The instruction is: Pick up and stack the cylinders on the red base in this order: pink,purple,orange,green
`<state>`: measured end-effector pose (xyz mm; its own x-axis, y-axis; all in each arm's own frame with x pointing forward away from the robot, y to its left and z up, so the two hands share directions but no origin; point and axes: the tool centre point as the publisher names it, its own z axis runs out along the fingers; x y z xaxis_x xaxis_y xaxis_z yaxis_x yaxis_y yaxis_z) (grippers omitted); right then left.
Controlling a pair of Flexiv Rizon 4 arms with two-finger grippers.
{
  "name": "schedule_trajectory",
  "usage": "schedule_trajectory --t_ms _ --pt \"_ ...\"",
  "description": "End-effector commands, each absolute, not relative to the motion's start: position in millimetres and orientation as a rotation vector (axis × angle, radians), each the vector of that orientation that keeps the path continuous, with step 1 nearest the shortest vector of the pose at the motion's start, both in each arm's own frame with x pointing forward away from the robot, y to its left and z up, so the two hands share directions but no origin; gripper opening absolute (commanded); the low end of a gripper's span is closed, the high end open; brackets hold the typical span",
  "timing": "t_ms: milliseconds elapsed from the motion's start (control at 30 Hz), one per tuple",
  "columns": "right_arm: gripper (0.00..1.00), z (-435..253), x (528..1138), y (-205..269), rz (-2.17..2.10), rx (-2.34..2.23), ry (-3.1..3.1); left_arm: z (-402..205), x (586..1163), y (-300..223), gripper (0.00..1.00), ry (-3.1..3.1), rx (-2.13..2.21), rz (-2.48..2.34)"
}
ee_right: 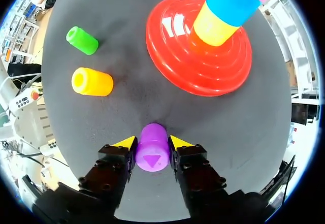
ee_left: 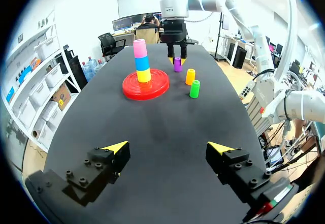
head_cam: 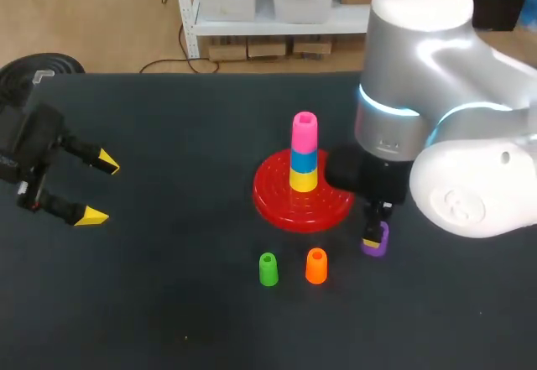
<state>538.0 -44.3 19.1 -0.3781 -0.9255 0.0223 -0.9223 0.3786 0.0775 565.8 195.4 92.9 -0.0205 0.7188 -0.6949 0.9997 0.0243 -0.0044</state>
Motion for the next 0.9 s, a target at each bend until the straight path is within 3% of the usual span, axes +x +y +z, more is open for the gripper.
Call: schedule_trajectory --t_ms 33,633,900 --pt "0.00 31.6 537.2 -41.3 -0.068 1.729 -2.562 91.8 565.9 196.1 1.00 1.789 1.746 -0.710" --pt "0.00 168.5 573.3 -8.4 0.128 1.888 -2.605 91.8 565.9 196.1 1.00 1.789 1.746 -0.710" --pt "0.00 186.9 605.6 8.6 0.105 1.946 -2.554 91.8 565.9 196.1 1.00 1.789 1.746 -0.710"
